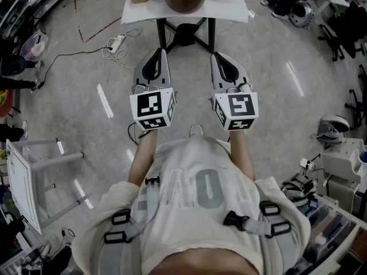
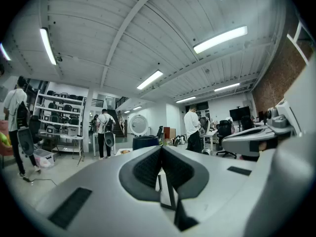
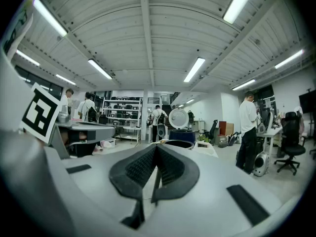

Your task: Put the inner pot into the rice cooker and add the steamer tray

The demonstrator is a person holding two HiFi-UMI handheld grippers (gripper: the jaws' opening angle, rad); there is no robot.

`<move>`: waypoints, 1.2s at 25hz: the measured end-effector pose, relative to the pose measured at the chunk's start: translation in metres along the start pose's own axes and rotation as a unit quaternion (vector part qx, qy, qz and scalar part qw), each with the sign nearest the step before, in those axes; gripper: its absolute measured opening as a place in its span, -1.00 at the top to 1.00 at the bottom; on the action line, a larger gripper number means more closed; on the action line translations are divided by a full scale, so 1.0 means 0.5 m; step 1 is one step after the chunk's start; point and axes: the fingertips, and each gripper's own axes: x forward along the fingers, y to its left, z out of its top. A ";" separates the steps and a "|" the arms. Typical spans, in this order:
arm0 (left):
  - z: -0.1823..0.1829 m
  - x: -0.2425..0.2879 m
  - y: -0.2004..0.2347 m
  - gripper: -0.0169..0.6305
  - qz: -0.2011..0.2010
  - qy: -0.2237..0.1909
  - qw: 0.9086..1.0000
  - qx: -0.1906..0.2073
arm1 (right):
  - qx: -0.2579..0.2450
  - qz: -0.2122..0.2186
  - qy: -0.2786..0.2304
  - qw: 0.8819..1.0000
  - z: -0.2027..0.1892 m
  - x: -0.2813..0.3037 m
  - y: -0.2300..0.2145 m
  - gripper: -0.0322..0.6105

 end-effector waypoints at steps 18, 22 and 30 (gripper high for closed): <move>-0.016 0.013 -0.003 0.88 0.014 0.007 1.000 -0.012 | -0.012 0.004 -0.003 1.000 -0.022 0.005 -0.037 0.88; -0.034 0.015 -0.002 0.89 0.018 0.020 0.999 -0.020 | 0.012 0.006 0.023 1.000 -0.052 0.012 -0.046 0.88; -0.037 0.107 0.015 0.88 0.013 0.009 1.000 -0.016 | 0.007 -0.008 0.020 1.000 -0.054 0.069 -0.094 0.88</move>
